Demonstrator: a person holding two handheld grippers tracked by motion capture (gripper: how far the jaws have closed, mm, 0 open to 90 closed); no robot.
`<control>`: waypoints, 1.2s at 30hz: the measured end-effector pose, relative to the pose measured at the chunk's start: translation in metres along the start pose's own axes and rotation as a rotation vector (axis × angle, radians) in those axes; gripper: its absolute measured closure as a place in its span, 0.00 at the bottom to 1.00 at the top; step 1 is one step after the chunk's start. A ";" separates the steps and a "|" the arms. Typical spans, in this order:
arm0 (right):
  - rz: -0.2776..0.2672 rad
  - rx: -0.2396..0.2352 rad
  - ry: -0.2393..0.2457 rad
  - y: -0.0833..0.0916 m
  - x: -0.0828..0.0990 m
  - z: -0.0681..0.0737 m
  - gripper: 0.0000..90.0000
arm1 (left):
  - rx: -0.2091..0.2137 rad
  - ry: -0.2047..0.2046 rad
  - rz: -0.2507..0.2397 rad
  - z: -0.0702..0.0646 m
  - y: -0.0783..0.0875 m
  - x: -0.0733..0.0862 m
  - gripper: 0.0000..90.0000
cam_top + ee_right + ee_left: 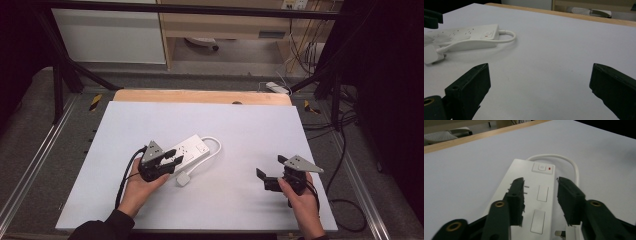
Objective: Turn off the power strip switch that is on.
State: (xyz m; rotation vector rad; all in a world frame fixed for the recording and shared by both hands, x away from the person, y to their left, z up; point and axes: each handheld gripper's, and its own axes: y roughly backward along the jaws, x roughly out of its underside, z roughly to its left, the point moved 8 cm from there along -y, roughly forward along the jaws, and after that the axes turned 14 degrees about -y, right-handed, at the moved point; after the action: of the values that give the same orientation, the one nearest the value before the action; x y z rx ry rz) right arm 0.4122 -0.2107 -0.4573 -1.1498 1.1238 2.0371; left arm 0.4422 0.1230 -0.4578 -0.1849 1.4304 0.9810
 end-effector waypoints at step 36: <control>-0.002 0.000 -0.007 0.000 -0.001 0.000 0.03 | -0.081 0.106 -0.122 0.020 0.025 -0.027 0.08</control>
State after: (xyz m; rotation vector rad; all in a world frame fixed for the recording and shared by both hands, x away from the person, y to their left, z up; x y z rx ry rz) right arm 0.4124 -0.2109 -0.4567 -1.1419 1.1188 2.0386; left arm 0.4449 0.1389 -0.4193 -0.3847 1.4587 0.9409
